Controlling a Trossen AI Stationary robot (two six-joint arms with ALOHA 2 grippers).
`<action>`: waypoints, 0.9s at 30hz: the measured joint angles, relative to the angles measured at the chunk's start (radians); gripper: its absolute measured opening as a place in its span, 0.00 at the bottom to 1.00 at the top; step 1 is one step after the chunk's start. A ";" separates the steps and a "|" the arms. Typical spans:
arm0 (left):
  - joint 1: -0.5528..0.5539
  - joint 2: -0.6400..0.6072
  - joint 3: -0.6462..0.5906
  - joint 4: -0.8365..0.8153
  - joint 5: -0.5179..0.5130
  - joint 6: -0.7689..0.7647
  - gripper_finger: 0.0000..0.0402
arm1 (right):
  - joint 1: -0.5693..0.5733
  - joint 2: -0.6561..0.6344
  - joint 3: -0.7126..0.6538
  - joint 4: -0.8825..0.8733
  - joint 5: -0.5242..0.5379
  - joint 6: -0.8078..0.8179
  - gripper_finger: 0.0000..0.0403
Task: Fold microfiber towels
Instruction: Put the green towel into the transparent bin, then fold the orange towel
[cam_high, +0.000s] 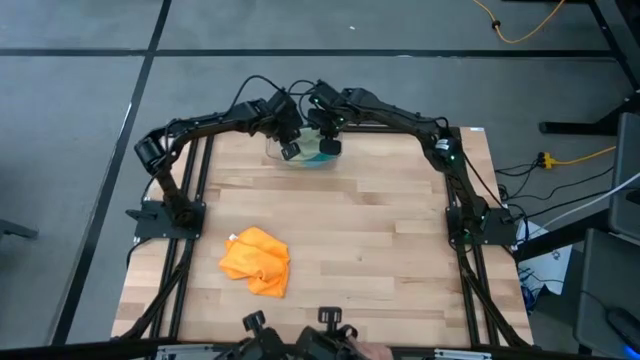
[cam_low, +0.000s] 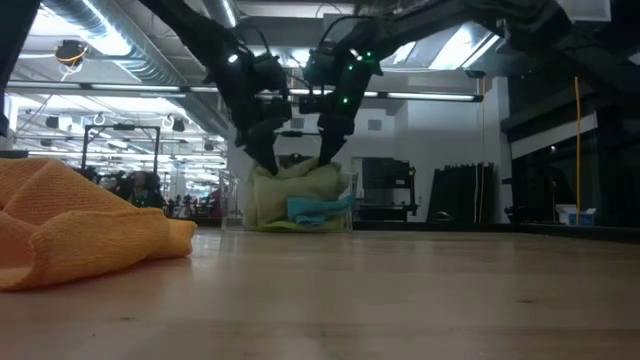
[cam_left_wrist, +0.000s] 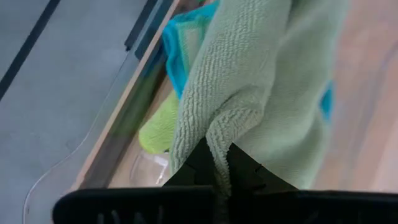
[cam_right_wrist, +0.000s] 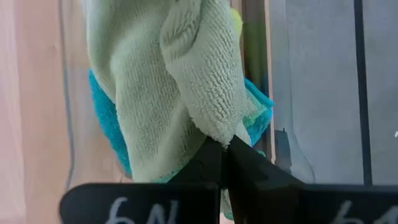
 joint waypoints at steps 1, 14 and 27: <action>0.004 0.013 0.000 0.004 -0.003 0.009 0.00 | -0.004 0.006 0.000 0.004 0.000 0.000 0.02; 0.021 0.084 0.000 0.080 -0.055 0.017 0.11 | -0.042 0.057 0.000 0.043 0.000 0.002 0.14; 0.029 0.069 0.000 0.073 -0.228 0.010 0.35 | -0.045 0.059 0.109 -0.092 0.155 0.013 0.31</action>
